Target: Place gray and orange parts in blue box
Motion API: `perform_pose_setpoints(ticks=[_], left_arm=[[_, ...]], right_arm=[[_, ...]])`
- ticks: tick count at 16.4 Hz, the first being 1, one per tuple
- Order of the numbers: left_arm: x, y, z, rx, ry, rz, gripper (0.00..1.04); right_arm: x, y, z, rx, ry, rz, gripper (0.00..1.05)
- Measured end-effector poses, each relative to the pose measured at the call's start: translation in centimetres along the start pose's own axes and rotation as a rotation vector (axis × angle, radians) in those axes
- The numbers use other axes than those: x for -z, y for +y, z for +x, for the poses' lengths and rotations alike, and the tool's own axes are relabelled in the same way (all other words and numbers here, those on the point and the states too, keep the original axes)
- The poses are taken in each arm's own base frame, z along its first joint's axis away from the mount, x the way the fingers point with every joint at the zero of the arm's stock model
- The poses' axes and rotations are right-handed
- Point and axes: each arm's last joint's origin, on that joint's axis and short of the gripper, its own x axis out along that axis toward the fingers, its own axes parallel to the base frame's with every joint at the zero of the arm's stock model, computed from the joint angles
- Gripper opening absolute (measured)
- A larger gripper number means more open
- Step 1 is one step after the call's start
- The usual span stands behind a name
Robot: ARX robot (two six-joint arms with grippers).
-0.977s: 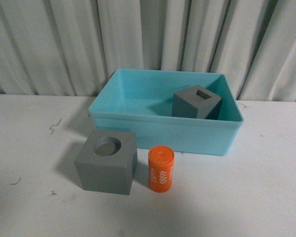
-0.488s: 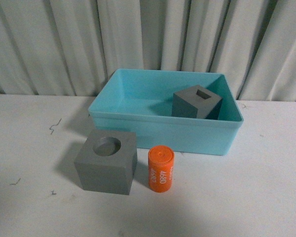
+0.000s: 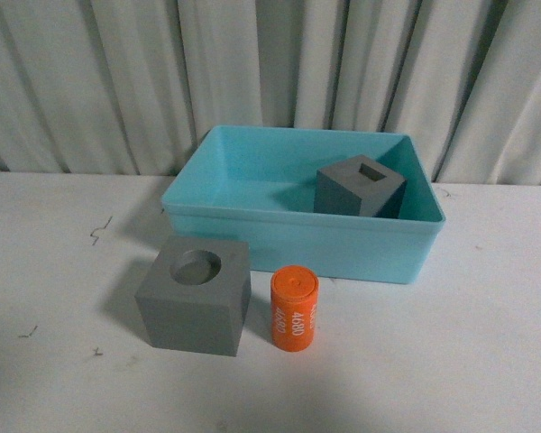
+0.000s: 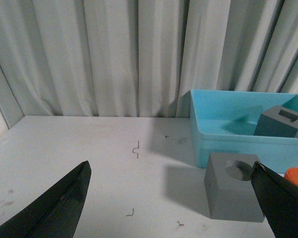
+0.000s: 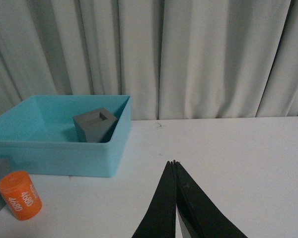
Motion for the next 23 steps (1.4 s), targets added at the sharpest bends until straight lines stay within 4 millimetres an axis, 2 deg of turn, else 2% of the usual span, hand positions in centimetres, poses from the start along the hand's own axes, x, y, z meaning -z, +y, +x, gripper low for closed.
perform_pose_setpoints(ticks=[1,8,9,10,11,14,16,19,21,23], left_arm=[[0.0,0.0,0.0,0.000,0.000,0.000,0.98],[0.0,0.0,0.0,0.000,0.000,0.000,0.98],[0.0,0.0,0.0,0.000,0.000,0.000,0.98],[-0.1,0.0,0.1,0.029,0.361,-0.065,0.98],[-1.5,-0.1,2.9,0.014,0.655,-0.097,0.98],[-3.8,-1.7,9.0,0.064,0.598,-0.005,0.98],[-4.5,-3.4,13.0,0.111,0.558,0.062,0.98],[-3.6,-6.0,18.1,0.157,0.549,0.143,0.98],[-1.8,-7.4,19.7,0.184,0.578,0.184,0.98],[-0.2,-8.3,20.5,0.203,0.611,0.217,0.98]], right_arm=[[0.0,0.0,0.0,0.000,0.002,-0.002,0.04],[0.0,0.0,0.0,0.000,0.001,-0.002,0.67],[0.0,0.0,0.0,0.000,0.001,-0.001,0.81],[0.0,0.0,0.0,0.001,0.001,-0.002,0.97],[0.0,0.0,0.0,0.000,0.001,-0.002,0.98],[0.0,0.0,0.0,0.000,0.000,-0.002,0.98],[0.0,0.0,0.0,0.000,0.001,-0.002,0.98],[0.0,0.0,0.0,0.000,0.000,-0.002,0.98],[0.0,0.0,0.0,0.000,0.001,-0.002,0.98],[0.0,0.0,0.0,0.000,0.000,-0.002,0.98]])
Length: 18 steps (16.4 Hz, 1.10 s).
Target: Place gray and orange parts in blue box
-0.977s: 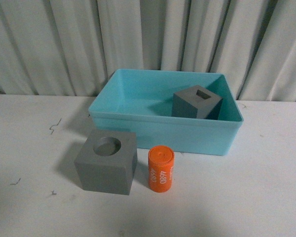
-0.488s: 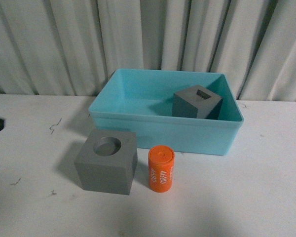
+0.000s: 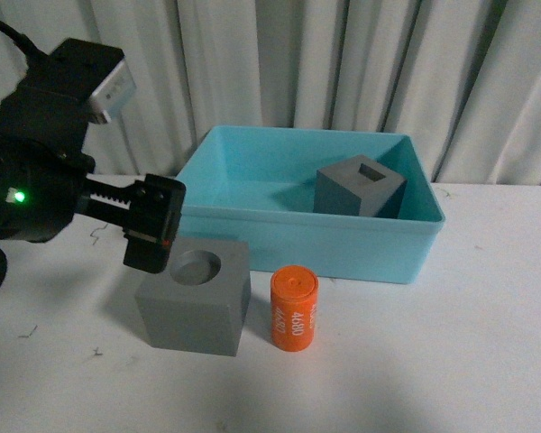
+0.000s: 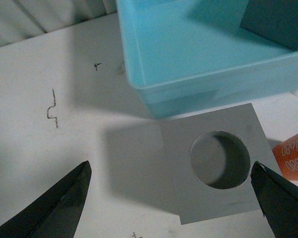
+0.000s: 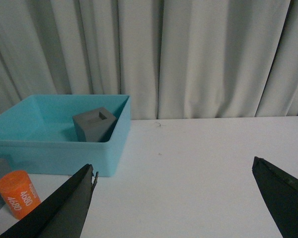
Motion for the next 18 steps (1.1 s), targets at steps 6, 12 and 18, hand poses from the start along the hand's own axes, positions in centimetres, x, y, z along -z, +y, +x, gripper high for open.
perform_pose_setpoints(ticks=[6,12,18], left_arm=[[1.2,-0.8,3.5,-0.010,0.077,0.025,0.98],[1.6,-1.5,5.7,-0.017,0.120,0.040,0.98],[2.0,-1.7,7.2,-0.028,0.147,0.044,0.98]], right_arm=[[0.0,0.0,0.0,0.000,0.000,0.000,0.98],[0.0,0.0,0.0,0.000,0.000,0.000,0.98],[0.0,0.0,0.0,0.000,0.000,0.000,0.98]])
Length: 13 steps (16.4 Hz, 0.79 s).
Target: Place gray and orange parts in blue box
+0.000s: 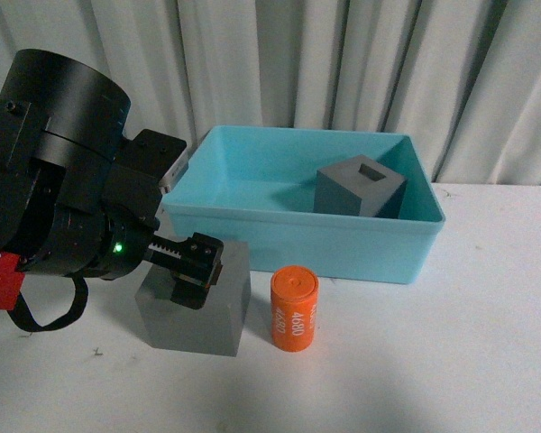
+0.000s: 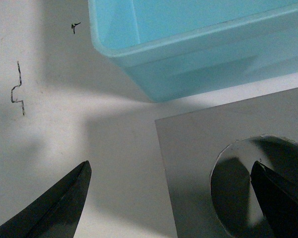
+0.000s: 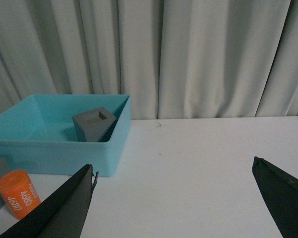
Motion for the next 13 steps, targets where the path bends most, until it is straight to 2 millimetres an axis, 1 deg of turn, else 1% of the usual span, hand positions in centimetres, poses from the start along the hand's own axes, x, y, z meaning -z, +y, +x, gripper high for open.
perform_pose_setpoints(ticks=[1,2,5,7,9,13], left_arm=[[0.03,-0.01,0.09,0.000,0.001,-0.001,0.97],[0.10,-0.02,0.18,0.001,0.003,-0.003,0.85],[0.15,-0.02,0.22,0.001,0.006,-0.002,0.74],[0.18,-0.02,0.23,0.002,0.007,-0.003,0.69],[0.22,-0.05,0.23,0.005,0.008,-0.002,0.58],[0.52,-0.33,0.17,0.016,0.016,0.000,0.31]], right_arm=[[0.00,0.00,0.00,0.000,0.000,0.000,0.98],[0.00,0.00,0.00,0.000,0.000,0.000,0.98],[0.00,0.00,0.00,0.000,0.000,0.000,0.98],[0.00,0.00,0.00,0.000,0.000,0.000,0.98],[0.00,0.00,0.00,0.000,0.000,0.000,0.98],[0.00,0.00,0.00,0.000,0.000,0.000,0.98]])
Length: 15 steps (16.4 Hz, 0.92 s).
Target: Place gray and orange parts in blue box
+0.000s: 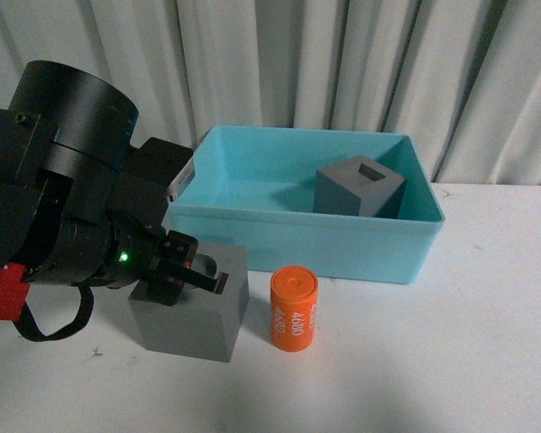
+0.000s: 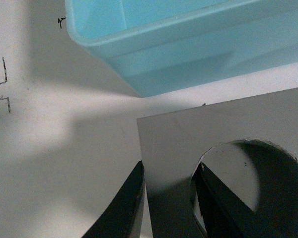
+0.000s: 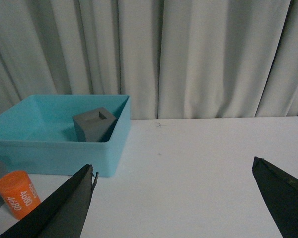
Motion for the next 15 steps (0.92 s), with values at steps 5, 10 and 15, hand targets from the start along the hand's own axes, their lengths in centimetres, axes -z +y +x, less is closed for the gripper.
perform_pose_setpoints(ticks=[5,10,15], left_arm=[[-11.9,2.8,-12.1,0.112,-0.342,-0.106,0.19],[-15.9,0.7,-2.6,0.047,-0.295,-0.013,0.18],[-15.0,0.4,1.0,-0.007,-0.267,0.034,0.18]], right_arm=[[0.0,0.0,0.0,0.000,0.000,0.000,0.98],[0.0,0.0,0.0,0.000,0.000,0.000,0.98],[0.0,0.0,0.0,0.000,0.000,0.000,0.98]])
